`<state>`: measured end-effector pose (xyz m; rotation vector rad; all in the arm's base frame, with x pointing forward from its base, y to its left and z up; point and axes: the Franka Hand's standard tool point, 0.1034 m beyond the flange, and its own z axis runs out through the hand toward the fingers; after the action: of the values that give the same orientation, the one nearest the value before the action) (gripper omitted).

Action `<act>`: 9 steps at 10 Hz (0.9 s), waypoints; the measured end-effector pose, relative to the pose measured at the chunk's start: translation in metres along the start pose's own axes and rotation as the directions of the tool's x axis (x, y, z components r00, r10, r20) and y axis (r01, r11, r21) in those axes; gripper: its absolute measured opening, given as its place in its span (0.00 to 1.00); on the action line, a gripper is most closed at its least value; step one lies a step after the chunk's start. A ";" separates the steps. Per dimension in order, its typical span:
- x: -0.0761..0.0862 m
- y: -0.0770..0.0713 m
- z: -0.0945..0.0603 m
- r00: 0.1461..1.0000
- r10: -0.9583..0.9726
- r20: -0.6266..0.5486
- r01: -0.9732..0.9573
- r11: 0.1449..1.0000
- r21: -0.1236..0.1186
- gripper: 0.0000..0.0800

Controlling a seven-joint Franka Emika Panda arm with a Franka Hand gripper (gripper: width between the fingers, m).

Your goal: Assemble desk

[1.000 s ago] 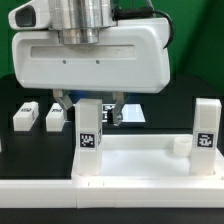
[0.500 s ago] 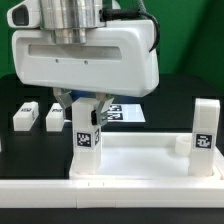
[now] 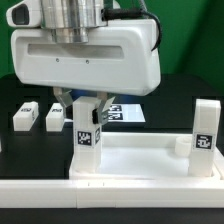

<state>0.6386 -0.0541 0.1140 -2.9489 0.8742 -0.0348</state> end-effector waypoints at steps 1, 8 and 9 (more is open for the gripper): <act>-0.001 -0.005 -0.009 1.000 -0.008 -0.008 0.008 1.000 0.008 0.50; -0.007 -0.024 -0.028 1.000 -0.002 -0.029 0.003 1.000 0.027 0.81; -0.007 -0.024 -0.028 1.000 -0.002 -0.029 0.003 1.000 0.026 0.81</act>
Offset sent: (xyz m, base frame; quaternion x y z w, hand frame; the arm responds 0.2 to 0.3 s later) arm -0.0095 0.0260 0.0259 -0.0237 -0.0074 0.0241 0.9994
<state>0.6443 -0.0321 0.1437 -2.9321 0.8671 -0.0885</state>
